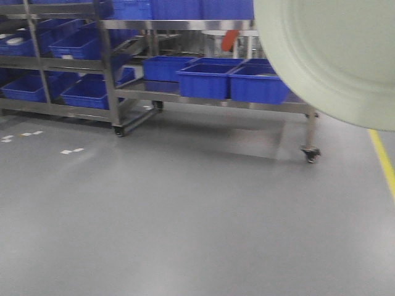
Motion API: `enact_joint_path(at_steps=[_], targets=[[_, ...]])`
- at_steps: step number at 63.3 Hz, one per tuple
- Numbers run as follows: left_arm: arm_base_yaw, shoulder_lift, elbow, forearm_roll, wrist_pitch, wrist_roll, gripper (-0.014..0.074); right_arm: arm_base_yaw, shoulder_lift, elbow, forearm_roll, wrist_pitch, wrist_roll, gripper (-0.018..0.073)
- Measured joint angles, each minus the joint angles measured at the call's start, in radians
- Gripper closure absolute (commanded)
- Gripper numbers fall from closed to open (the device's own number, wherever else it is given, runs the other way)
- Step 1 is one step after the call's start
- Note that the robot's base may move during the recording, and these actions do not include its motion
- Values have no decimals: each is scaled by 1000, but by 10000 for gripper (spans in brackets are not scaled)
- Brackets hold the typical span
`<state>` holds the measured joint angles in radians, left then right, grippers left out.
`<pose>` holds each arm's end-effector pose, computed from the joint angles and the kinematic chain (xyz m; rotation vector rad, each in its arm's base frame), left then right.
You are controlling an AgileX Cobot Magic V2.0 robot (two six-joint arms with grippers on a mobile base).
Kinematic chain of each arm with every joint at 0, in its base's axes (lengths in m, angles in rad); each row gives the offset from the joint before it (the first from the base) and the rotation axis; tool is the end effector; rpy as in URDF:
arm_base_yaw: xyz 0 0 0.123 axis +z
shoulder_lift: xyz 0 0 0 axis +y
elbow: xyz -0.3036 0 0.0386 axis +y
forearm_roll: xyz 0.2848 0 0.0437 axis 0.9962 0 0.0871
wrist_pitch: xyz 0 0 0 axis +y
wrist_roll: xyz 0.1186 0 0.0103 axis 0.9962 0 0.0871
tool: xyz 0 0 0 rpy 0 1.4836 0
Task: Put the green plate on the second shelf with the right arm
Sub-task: 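Drive the base to the blue bin rack holding the plate in the right gripper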
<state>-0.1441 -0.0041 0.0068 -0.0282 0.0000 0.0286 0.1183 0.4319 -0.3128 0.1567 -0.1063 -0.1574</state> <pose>0.0988 -0.0143 0.2133 0.1074 1.4835 -0.1162 0.1463 0.0154 0.3033 -0.0764 1.4963 0.0816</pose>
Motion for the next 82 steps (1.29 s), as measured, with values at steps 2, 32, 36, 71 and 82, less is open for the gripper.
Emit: enact_joint_path(at_steps=[2,32,36,71,82], targets=[[0,0,0,0,0,0,466,0,0,0,0,0,0,499],[0,0,0,0,5,0,466,0,0,0,0,0,0,499],[0,0,0,0,5,0,466,0,0,0,0,0,0,499],[0,0,0,0,5,0,466,0,0,0,0,-2,0,499],[0,0,0,0,5,0,466,0,0,0,0,-2,0,499]])
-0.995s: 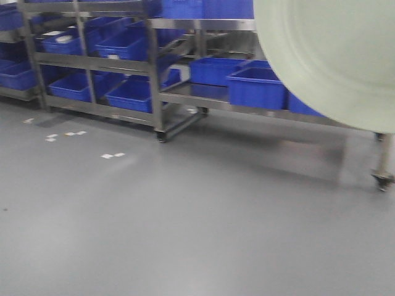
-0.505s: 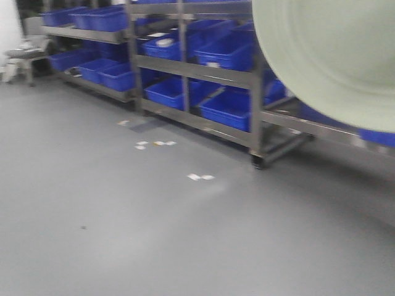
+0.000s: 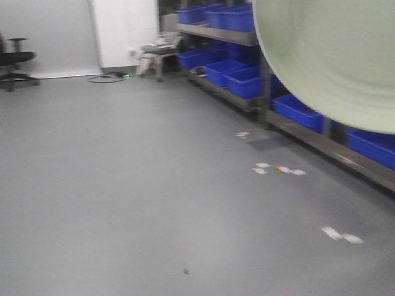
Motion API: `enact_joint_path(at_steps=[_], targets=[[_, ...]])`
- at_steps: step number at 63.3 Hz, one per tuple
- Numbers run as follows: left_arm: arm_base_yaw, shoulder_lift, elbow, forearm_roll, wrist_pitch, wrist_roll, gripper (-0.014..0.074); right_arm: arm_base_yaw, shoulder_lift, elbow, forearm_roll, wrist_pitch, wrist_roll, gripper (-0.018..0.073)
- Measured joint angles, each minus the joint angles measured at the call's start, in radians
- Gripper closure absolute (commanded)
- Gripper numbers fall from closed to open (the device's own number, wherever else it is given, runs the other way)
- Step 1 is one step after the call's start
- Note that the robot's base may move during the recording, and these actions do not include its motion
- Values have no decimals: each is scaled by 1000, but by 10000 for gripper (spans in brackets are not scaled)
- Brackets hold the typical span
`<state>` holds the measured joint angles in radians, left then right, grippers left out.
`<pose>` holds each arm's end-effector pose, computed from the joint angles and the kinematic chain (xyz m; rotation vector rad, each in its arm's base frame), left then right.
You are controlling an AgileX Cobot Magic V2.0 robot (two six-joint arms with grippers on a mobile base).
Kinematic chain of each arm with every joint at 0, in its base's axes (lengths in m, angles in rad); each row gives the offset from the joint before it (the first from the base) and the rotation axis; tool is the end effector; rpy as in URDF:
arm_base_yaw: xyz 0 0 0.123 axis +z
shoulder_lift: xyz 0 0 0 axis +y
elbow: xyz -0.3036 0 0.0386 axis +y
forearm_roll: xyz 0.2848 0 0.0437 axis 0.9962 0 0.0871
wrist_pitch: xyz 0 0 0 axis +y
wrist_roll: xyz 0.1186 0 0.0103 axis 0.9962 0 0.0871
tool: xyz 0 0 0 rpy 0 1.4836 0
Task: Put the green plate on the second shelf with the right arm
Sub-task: 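Drive the base to the blue bin rack holding the plate in the right gripper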
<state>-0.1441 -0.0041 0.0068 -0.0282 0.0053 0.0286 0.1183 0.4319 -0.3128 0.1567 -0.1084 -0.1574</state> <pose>0.0988 -0.0144 0.2126 0.1079 1.4888 -0.1161 0.1463 0.0154 0.3036 -0.0760 1.4942 0.0815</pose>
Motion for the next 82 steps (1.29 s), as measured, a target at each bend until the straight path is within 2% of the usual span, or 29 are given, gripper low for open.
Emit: enact_joint_path(at_steps=[82], targets=[[0,0,0,0,1,0,466,0,0,0,0,0,0,499]])
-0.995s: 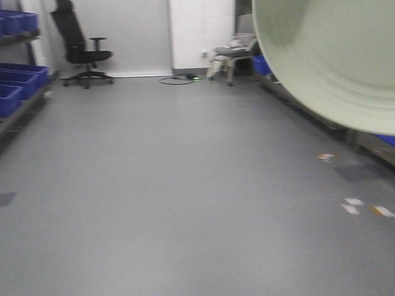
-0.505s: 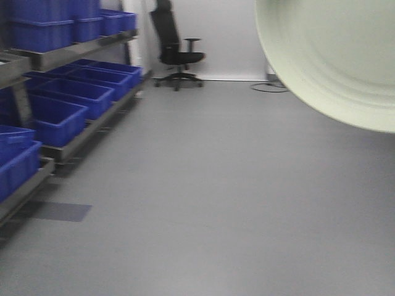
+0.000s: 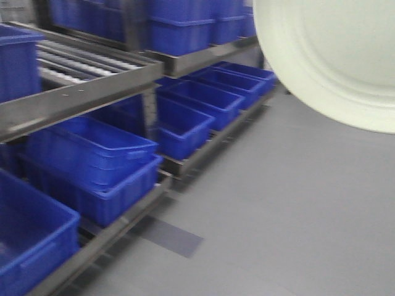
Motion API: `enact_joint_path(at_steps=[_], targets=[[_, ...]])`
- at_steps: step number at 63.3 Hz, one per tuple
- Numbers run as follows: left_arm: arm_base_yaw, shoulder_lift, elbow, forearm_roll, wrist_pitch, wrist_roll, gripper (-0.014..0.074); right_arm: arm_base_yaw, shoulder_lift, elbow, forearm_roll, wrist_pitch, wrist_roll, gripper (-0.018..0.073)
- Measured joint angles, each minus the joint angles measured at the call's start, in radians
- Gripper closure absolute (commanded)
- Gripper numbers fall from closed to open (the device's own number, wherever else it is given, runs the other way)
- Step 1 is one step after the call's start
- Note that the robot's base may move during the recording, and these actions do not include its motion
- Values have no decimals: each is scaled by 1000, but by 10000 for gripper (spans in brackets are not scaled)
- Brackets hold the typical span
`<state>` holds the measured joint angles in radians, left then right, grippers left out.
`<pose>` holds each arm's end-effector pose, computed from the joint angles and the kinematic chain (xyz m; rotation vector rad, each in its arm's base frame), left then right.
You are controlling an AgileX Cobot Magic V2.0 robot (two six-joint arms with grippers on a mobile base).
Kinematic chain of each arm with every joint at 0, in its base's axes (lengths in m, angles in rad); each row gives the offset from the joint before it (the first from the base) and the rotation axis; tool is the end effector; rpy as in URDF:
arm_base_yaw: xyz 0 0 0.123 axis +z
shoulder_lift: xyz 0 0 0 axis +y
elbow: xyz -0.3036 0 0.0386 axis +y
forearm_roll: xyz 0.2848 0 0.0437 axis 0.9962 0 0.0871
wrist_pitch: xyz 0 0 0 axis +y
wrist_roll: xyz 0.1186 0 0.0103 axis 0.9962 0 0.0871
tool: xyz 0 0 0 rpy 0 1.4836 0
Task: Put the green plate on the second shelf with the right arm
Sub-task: 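Drive the base to the blue bin rack holding the plate in the right gripper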
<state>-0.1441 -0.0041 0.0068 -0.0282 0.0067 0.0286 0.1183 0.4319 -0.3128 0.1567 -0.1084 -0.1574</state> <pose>0.0988 -0.0144 0.2125 0.1080 1.4902 -0.1161 0.1463 0.0154 0.3036 -0.0760 1.4942 0.0815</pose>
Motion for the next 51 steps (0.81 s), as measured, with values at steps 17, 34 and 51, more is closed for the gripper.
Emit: enact_joint_path(at_steps=[17,34,51], targets=[[0,0,0,0,0,0,466,0,0,0,0,0,0,499],[0,0,0,0,0,0,466,0,0,0,0,0,0,499],[0,0,0,0,0,0,466,0,0,0,0,0,0,499]])
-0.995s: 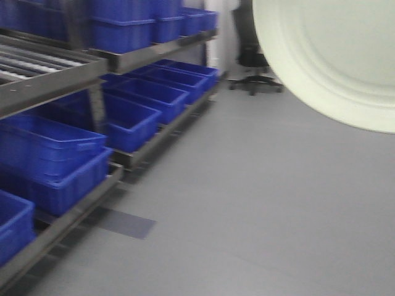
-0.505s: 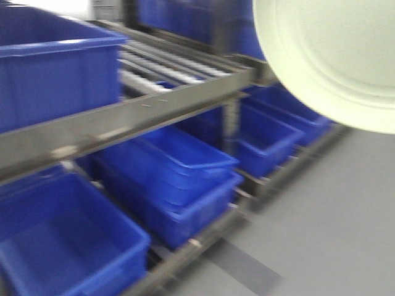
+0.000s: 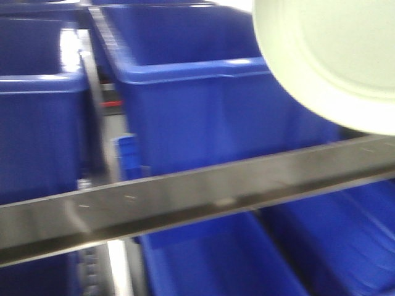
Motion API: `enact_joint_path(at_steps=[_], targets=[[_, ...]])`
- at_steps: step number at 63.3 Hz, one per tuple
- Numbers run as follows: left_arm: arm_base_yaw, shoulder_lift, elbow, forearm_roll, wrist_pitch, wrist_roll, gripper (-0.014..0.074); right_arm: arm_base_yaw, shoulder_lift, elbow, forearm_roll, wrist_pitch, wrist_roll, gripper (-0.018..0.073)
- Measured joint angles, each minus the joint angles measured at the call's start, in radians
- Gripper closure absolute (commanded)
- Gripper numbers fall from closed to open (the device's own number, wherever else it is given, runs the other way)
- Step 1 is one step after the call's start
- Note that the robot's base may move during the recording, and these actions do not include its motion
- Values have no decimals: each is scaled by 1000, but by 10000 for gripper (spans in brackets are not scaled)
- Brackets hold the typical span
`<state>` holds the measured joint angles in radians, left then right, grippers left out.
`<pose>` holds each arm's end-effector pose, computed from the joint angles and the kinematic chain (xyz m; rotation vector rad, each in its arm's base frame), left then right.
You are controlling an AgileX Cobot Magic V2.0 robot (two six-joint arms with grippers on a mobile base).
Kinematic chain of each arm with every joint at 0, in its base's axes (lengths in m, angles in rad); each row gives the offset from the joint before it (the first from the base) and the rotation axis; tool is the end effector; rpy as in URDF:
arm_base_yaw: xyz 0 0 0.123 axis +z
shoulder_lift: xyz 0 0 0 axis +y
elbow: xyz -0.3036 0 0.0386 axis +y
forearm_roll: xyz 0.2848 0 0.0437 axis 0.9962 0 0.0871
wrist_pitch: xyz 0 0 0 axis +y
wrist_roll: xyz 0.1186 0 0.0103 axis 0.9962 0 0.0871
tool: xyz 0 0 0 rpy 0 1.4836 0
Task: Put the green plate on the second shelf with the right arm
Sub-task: 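Drive the base to the blue bin rack holding the plate in the right gripper, then lower the held plate into the blue bin on the second shelf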
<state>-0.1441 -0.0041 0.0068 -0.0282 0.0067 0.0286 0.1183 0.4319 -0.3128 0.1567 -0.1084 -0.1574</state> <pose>0.0988 -0.0144 0.2125 0.1080 1.4902 -0.1161 0.1463 0.0154 0.3036 -0.0760 1.4942 0.0815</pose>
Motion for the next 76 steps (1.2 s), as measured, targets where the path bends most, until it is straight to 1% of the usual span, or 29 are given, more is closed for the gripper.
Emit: enact_joint_path(at_steps=[53,64,76], targets=[[0,0,0,0,0,0,466,0,0,0,0,0,0,499],[0,0,0,0,0,0,466,0,0,0,0,-31,0,499],[0,0,0,0,0,0,466,0,0,0,1,-98,0,501]])
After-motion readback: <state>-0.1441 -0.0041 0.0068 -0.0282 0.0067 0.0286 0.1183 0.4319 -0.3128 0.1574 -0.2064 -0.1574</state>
